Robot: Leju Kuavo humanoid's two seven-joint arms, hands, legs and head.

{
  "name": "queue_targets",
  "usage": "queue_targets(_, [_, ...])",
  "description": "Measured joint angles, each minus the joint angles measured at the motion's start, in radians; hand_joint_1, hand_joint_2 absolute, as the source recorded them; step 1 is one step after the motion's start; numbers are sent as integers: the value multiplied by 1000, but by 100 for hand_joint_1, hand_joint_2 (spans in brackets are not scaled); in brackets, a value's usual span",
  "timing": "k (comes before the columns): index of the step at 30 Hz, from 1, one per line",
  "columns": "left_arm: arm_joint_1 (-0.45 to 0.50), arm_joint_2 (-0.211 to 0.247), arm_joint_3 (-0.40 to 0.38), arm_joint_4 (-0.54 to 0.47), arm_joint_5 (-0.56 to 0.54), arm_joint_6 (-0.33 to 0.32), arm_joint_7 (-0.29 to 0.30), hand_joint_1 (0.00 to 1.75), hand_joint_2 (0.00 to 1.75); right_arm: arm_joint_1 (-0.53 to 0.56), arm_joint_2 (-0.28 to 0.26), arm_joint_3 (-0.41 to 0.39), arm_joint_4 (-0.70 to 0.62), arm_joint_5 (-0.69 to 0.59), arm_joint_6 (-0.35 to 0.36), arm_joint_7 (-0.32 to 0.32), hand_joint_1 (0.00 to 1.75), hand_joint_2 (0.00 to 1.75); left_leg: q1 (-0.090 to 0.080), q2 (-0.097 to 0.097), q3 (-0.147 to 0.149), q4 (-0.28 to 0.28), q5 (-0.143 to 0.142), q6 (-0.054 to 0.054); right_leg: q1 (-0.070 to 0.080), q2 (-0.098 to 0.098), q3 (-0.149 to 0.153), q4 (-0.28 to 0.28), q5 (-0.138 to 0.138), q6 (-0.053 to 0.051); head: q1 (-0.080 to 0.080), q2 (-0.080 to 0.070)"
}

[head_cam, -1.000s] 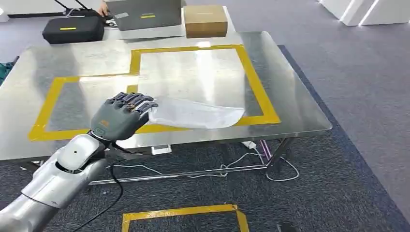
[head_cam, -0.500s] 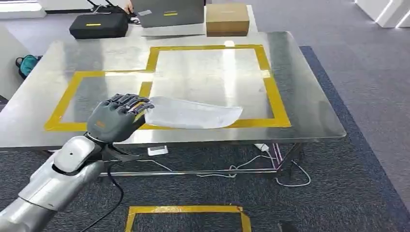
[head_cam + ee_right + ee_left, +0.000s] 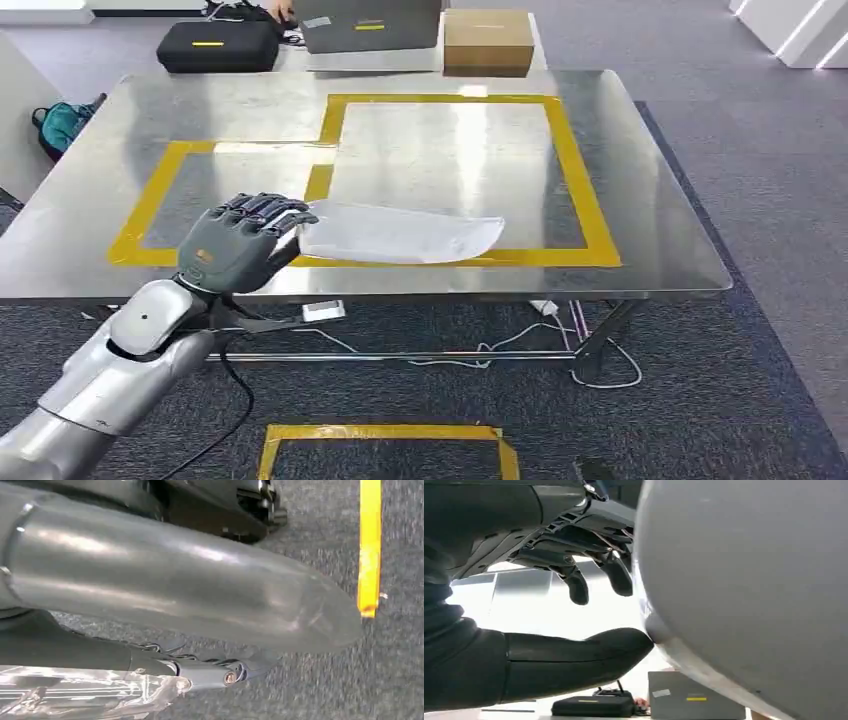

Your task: Take the parts from the cabinet and place them on the table.

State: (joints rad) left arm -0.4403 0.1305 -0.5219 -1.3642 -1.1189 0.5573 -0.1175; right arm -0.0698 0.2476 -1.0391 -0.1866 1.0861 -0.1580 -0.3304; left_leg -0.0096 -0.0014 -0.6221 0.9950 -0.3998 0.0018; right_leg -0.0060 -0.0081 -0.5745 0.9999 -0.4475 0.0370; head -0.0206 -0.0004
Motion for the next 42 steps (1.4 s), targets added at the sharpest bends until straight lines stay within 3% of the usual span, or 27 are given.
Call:
queue_targets(2, [-1,0,5,0,5,-4,0,94,175,0,2,0,0,0,3,0,0,0,-2,0,-1,-9,-13,15,-4,-1,4,-10,-6,14,0,0])
queue_targets(3, [-1,0,10,1,7,-5,1,94,175,0,2,0,0,0,3,0,0,0,-1,0,6,-26,-17,21,-3,-1,9,8,18,23,-2,0])
queue_targets(4, [-3,-1,13,2,9,-5,1,94,175,-1,2,0,0,0,3,0,0,0,1,-2,15,-34,-17,25,-3,-2,16,3,18,28,1,0])
queue_targets(6, [-8,-4,18,3,11,-6,3,94,175,-3,2,0,0,0,3,-1,0,0,9,-4,40,-39,-11,37,-3,5,-10,45,-19,24,4,0])
queue_targets(9, [-9,-8,18,9,12,-7,5,94,175,-1,2,1,0,0,3,-1,0,0,9,-7,47,-38,-15,37,-7,7,-135,268,-112,26,10,0])
queue_targets(10, [-7,-8,18,12,12,-7,5,94,175,1,2,1,0,0,3,-1,0,0,11,-9,50,-38,-18,32,-9,7,-166,307,-118,30,12,0])
queue_targets(11, [-6,-9,18,15,13,-7,6,94,175,2,2,1,0,0,3,0,0,0,15,-12,55,-36,-23,26,-13,7,-174,298,-100,35,13,0])
queue_targets(12, [-5,-9,18,18,13,-8,7,94,175,2,2,2,0,0,3,0,0,0,21,-14,61,-33,-29,16,-18,7,-158,245,-58,41,12,0])
queue_targets(14, [-6,-10,19,22,17,-10,11,94,175,2,2,2,0,-1,3,0,0,0,37,-17,76,-20,-47,-8,-33,6,-81,67,46,64,13,0])
queue_targets(15, [-6,-10,21,24,18,-10,13,94,175,2,3,2,0,-2,4,0,0,0,37,-17,78,-14,-59,-21,-37,18,-65,35,46,79,17,0])
queue_targets(16, [-7,-11,24,26,20,-14,16,94,175,-1,6,3,2,-2,5,0,0,0,36,-19,73,-4,-64,-29,-32,26,-73,26,3,50,30,0])
queue_targets(17, [-8,-12,27,26,21,-15,17,94,175,-2,5,3,2,-2,5,1,0,0,32,-19,67,-7,-65,-32,-32,24,-66,39,12,29,25,0])
queue_targets(20, [-8,-13,36,31,23,-18,18,94,175,3,5,3,2,-3,3,0,0,0,38,-18,69,2,-66,-46,-33,27,-58,48,13,8,21,0])
queue_targets(21, [-9,-13,37,31,23,-19,18,94,175,3,5,3,2,-2,3,0,0,0,36,-11,38,58,-40,-48,-32,28,-51,45,8,1,19,0])
queue_targets(22, [-9,-14,40,32,24,-21,18,94,175,3,5,3,2,-2,3,0,0,0,35,-9,-11,135,-40,-49,-30,28,-43,40,3,-6,17,0])
queue_targets(23, [-8,-14,42,34,24,-23,19,94,175,3,5,3,2,-3,3,0,0,0,35,-9,-61,209,-64,-51,-28,27,-33,35,-3,-11,17,0])
queue_targets(24, [-6,-14,42,37,24,-23,19,94,175,4,5,3,2,-3,3,0,0,0,34,-9,-112,273,-110,-49,-26,27,-22,30,-11,-15,17,0])
queue_targets(26, [-1,-14,42,42,25,-24,19,94,175,7,5,3,2,-3,3,0,0,0,32,-9,-159,299,-165,-42,-22,28,4,28,-29,-18,17,0])
queue_targets(27, [0,-14,42,43,25,-24,19,94,175,8,5,3,2,-3,3,0,0,0,28,-9,-157,268,-158,-36,-20,29,19,28,-41,-18,17,0])
queue_targets(28, [0,-14,42,43,26,-24,19,94,175,7,5,3,2,-3,3,0,0,0,24,-9,-143,209,-124,-27,-18,30,37,27,-53,-17,17,0])
queue_targets(31, [0,-12,44,44,29,-24,20,94,175,7,8,3,4,-3,4,1,0,0,1,-1,-99,11,88,7,-13,29,65,27,-88,-8,17,0])
queue_targets(33, [2,-12,46,45,29,-25,21,94,175,4,7,3,4,-3,3,1,0,0,-2,-7,-87,-9,83,-4,-7,32,77,9,-109,0,17,0])
queue_targets(36, [-1,-14,50,45,30,-26,26,94,175,2,6,4,3,-3,3,0,0,0,6,-11,-68,-10,71,6,-8,26,102,6,-125,14,19,0])
queue_targets(37, [-2,-15,52,45,31,-28,28,94,175,-1,6,4,3,-3,3,0,0,0,6,-11,-60,-10,62,13,-5,18,73,63,-147,18,22,0])
queue_targets(40, [2,-18,56,50,68,-50,34,94,175,0,6,5,3,-4,3,1,0,0,2,-11,-43,-10,38,22,-1,16,-88,300,-225,17,23,0])
queue_targets(41, [7,-19,60,54,102,-73,30,94,175,3,6,5,3,-5,3,1,0,0,0,-13,-34,-9,30,24,1,16,-119,322,-212,14,24,0])
queue_targets(42, [11,-19,63,58,131,-92,28,94,175,5,6,5,3,-6,3,1,0,0,-2,-15,-22,-9,22,24,3,16,-126,300,-172,9,23,0])
